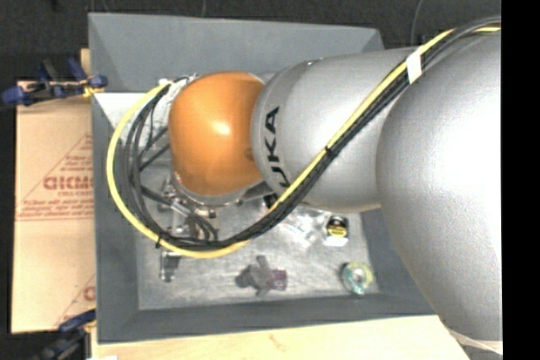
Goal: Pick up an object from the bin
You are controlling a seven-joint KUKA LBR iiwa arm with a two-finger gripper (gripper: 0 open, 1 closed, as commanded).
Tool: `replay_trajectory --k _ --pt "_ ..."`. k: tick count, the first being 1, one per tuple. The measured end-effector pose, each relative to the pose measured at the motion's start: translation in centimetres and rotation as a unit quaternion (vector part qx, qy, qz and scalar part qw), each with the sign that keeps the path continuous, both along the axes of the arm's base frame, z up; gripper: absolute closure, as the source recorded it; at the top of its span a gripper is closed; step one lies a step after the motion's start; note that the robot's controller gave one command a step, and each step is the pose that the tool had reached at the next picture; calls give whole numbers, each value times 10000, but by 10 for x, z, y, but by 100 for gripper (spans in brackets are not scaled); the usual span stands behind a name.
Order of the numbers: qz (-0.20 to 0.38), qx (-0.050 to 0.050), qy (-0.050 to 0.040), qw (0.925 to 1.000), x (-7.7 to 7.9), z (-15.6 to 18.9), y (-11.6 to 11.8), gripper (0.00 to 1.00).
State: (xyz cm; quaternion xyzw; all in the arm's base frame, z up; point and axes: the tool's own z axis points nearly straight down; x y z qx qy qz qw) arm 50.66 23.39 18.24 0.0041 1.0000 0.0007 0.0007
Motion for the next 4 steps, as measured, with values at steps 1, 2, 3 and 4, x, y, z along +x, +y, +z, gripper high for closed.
replay_trajectory --k 1,2,3,4 --pt "-1315 -5 -34 9913 69 37 -76 0" --pt "-1358 -31 -10 9907 140 -40 -153 0" --pt "-609 -21 10 9981 135 -92 -203 0" --pt "-612 -5 -17 9981 136 -89 -200 100"
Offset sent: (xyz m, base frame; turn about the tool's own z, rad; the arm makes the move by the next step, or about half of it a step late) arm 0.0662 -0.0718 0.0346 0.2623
